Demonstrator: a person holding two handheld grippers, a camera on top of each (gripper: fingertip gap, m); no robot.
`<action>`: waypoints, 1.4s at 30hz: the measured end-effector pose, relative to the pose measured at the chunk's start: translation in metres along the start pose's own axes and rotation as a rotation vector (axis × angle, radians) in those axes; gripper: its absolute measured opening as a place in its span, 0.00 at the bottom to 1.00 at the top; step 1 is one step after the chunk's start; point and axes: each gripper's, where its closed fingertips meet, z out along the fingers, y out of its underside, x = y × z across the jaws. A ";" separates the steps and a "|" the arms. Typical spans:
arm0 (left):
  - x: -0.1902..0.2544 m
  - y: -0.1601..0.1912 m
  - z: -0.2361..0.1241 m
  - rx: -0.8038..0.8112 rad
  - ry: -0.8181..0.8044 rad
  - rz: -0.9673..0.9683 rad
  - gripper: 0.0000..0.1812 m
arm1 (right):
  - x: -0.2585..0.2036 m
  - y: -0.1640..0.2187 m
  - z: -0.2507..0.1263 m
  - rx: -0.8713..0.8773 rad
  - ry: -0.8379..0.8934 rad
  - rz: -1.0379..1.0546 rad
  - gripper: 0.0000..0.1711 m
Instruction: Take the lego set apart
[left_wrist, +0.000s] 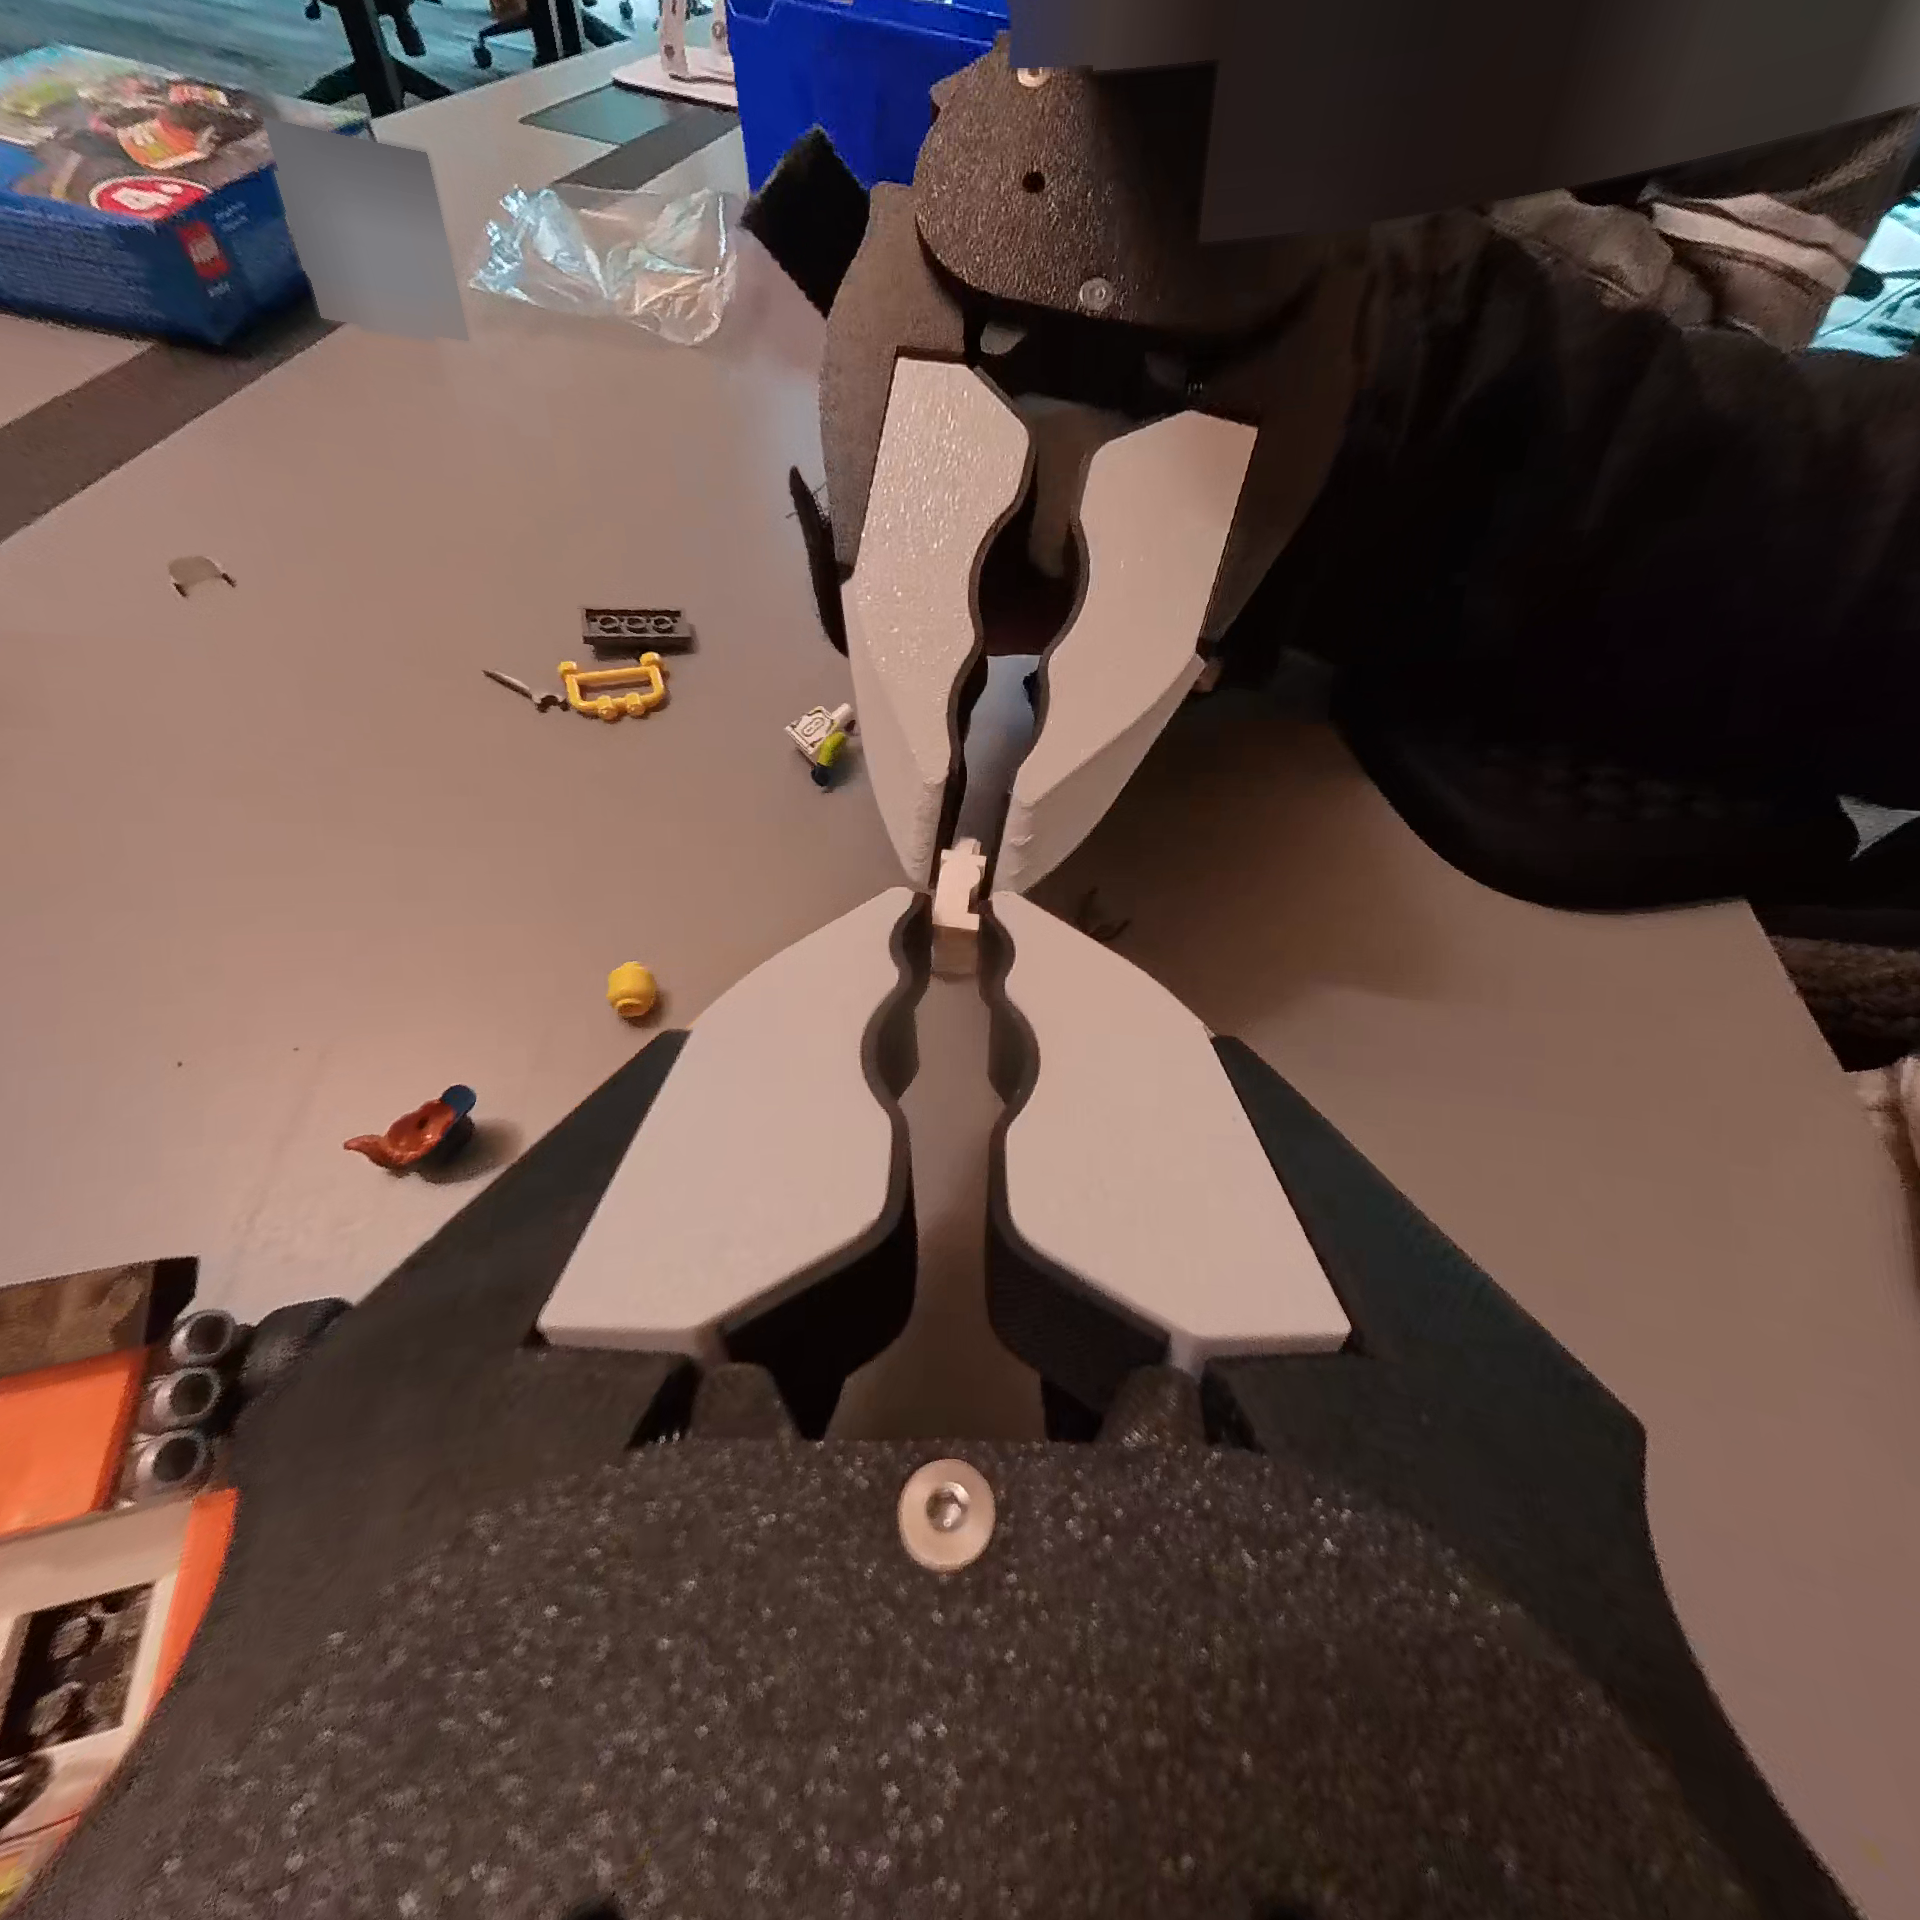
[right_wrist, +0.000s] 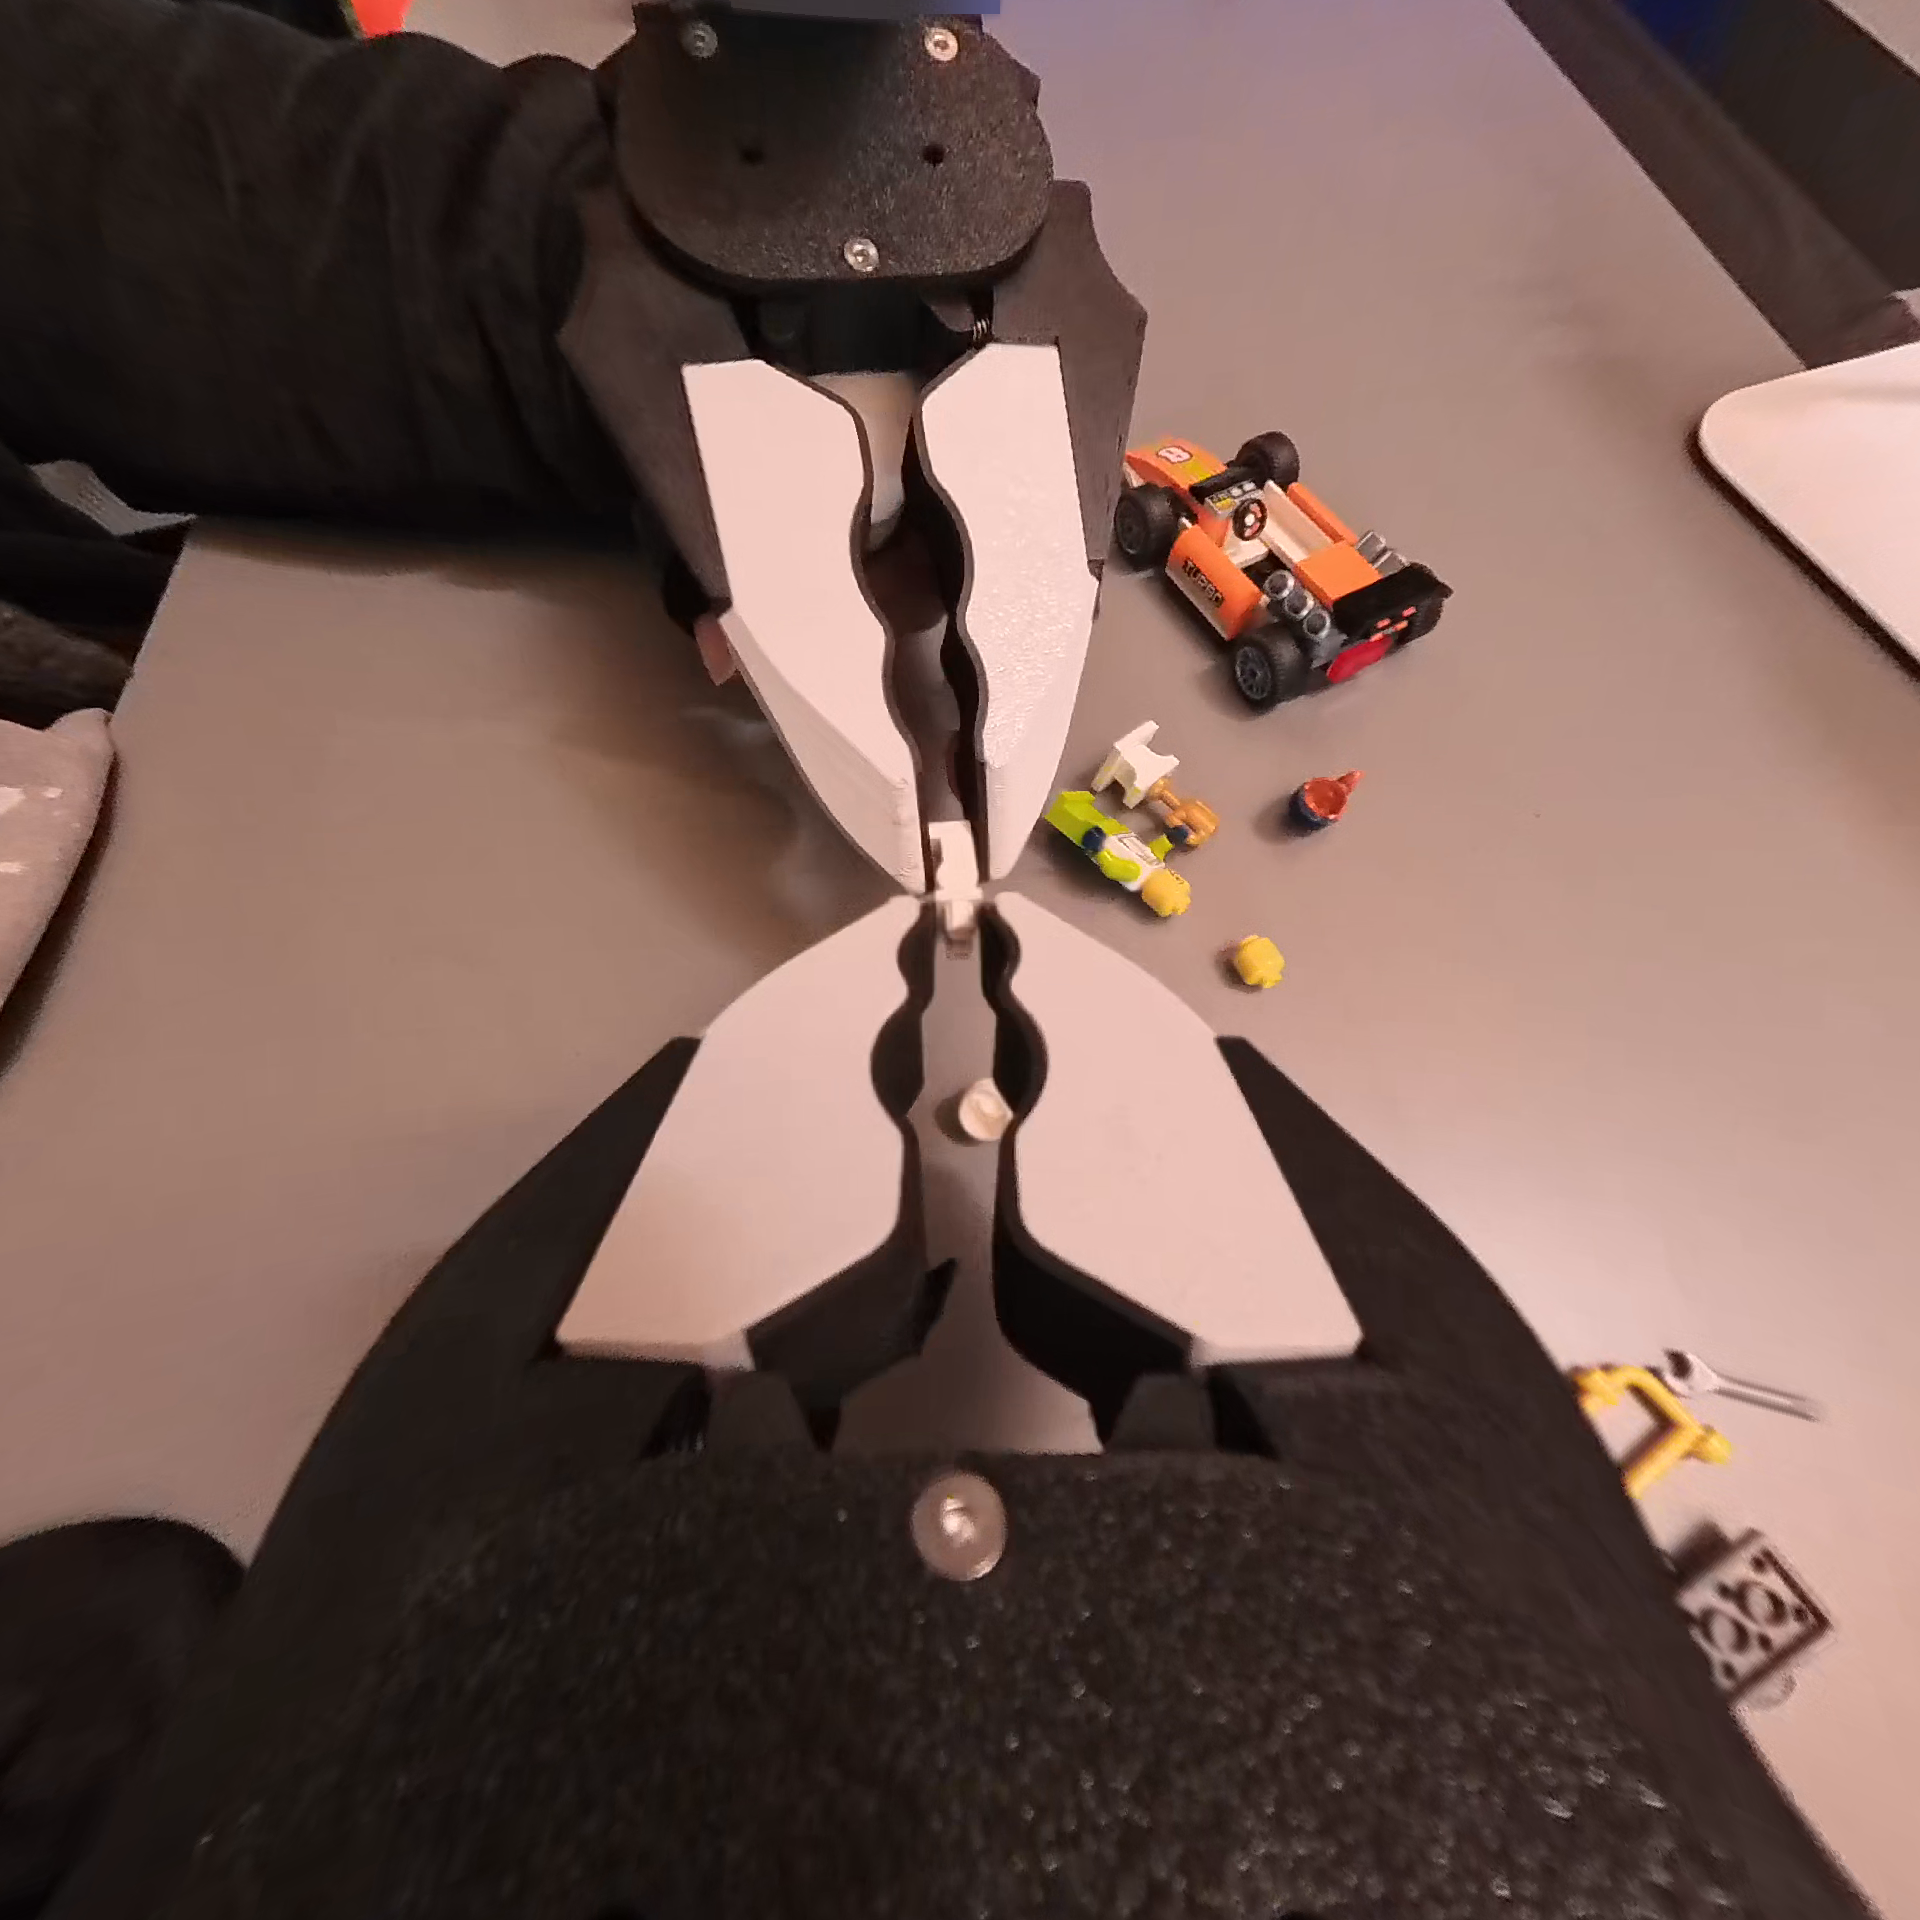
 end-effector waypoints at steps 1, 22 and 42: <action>-0.001 -0.001 -0.001 0.006 -0.008 0.006 0.05 | 0.001 -0.001 -0.001 0.002 0.004 0.003 0.05; -0.074 0.011 -0.031 -0.056 -0.388 -0.022 0.05 | 0.075 0.040 -0.019 -0.223 0.398 0.028 0.11; -0.076 0.013 -0.029 -0.068 -0.418 0.011 0.05 | 0.090 0.022 0.013 -0.163 0.459 0.010 0.14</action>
